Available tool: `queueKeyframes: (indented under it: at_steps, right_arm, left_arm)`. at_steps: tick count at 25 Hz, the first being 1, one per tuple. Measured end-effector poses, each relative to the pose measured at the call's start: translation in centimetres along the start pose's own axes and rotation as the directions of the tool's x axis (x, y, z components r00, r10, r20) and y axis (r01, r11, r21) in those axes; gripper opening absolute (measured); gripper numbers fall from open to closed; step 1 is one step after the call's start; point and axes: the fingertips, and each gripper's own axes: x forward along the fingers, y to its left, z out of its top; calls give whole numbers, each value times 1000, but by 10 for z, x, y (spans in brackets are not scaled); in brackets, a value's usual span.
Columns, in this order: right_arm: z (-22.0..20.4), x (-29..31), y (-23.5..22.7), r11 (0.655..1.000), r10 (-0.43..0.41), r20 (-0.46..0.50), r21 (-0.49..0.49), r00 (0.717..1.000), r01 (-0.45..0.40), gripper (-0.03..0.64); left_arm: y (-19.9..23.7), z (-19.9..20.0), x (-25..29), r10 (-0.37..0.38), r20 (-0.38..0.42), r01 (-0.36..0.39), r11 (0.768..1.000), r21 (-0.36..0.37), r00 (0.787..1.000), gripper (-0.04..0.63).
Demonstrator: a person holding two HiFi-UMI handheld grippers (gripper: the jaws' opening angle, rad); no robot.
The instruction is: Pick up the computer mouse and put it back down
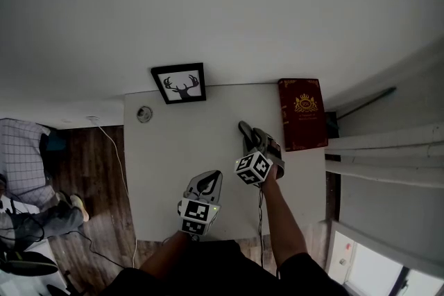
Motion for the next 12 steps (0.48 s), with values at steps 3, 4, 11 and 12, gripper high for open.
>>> queueKeyframes:
  at_steps: [3, 4, 11, 12]
  right_arm:
    - [3, -4, 3, 1000, 13, 23, 14, 1000, -13, 172]
    - [3, -6, 5, 1000, 19, 32, 23, 999, -19, 172]
    - [4, -16, 8, 990, 47, 75, 127, 996, -56, 173]
    - [4, -17, 9, 989, 49, 77, 136, 996, -59, 173]
  left_arm:
    - [-2, 1, -1, -1, 1, 1, 1000, 1, 1000, 0]
    - [-3, 1, -2, -2, -2, 2, 1000, -1, 1000, 0]
    - [-7, 0, -7, -5, -1, 5, 1000, -1, 1000, 0]
    - [-7, -2, -6, -3, 1, 3, 1000, 2, 1000, 0]
